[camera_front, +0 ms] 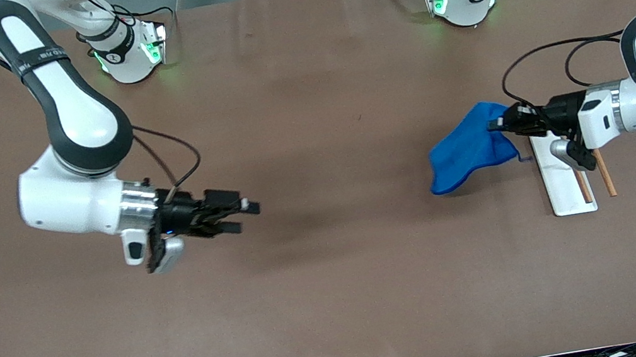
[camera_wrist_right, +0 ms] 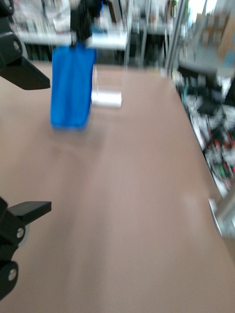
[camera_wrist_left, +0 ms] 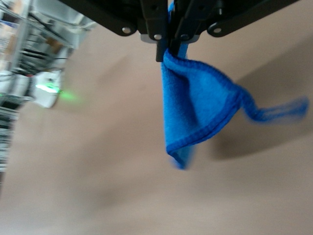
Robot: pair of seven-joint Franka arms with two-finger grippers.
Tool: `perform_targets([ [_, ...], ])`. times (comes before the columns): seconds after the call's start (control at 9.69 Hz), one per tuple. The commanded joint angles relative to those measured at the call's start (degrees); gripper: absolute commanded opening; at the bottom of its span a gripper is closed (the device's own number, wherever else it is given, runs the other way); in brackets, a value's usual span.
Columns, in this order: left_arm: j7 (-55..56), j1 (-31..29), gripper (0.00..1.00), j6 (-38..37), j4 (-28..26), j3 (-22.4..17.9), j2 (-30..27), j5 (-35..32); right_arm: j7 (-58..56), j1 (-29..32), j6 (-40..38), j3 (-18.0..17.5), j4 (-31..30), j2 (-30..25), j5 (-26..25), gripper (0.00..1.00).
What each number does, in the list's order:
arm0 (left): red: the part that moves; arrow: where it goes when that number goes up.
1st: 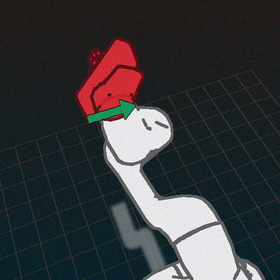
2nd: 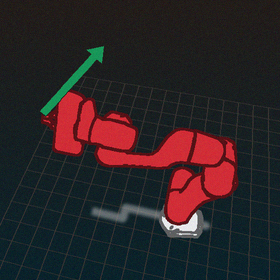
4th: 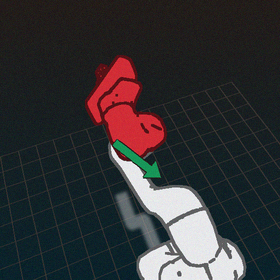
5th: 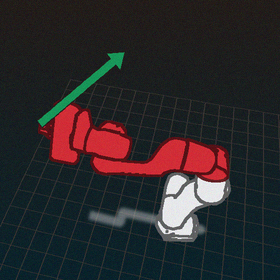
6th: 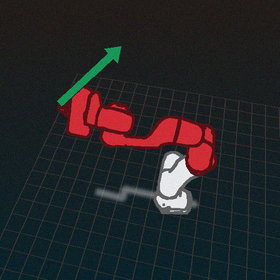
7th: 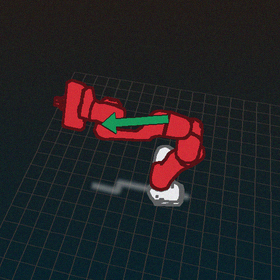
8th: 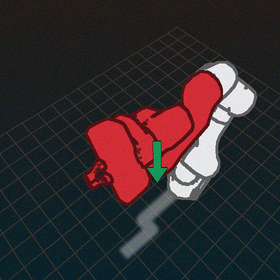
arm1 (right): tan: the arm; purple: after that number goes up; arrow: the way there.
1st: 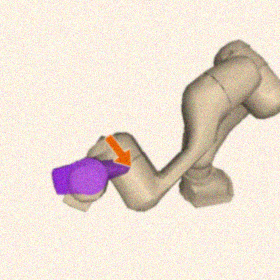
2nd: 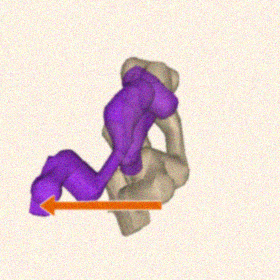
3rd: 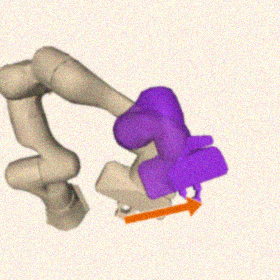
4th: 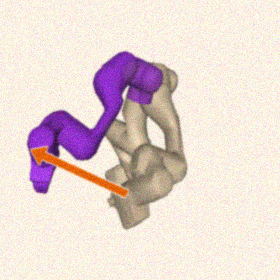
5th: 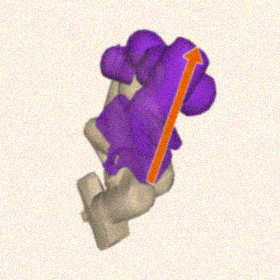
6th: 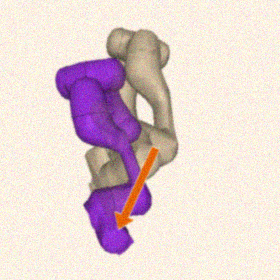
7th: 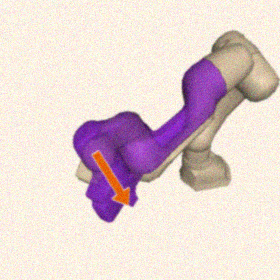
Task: Right arm passes towel to left arm to hang
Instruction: 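Lower the left gripper's towel onto the rack while the right gripper withdraws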
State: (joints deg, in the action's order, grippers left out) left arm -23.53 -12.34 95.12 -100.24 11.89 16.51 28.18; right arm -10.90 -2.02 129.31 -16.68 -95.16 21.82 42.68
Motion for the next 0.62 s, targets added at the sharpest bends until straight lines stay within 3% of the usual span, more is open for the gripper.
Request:
perform_targets([
  [0.0,2.34,0.92,0.00,3.73,2.77,-2.55,2.91,-10.39,12.52,-0.35,-5.07,6.10,-1.96,-5.38,-20.70,1.00],
  [0.21,0.51,1.62,0.00,5.43,2.94,-9.48,3.26,-12.52,12.83,-0.35,-9.68,11.82,-2.04,-9.06,-34.09,1.00],
  [0.41,-2.91,2.58,0.00,5.43,4.17,-15.55,3.26,-19.44,12.75,-0.44,-13.80,15.78,-2.04,-12.57,-41.33,1.00],
  [0.52,-6.76,2.50,0.00,5.60,4.17,-17.67,3.61,-20.26,13.35,-0.35,-18.34,17.02,-1.61,-14.86,-42.67,1.00],
])
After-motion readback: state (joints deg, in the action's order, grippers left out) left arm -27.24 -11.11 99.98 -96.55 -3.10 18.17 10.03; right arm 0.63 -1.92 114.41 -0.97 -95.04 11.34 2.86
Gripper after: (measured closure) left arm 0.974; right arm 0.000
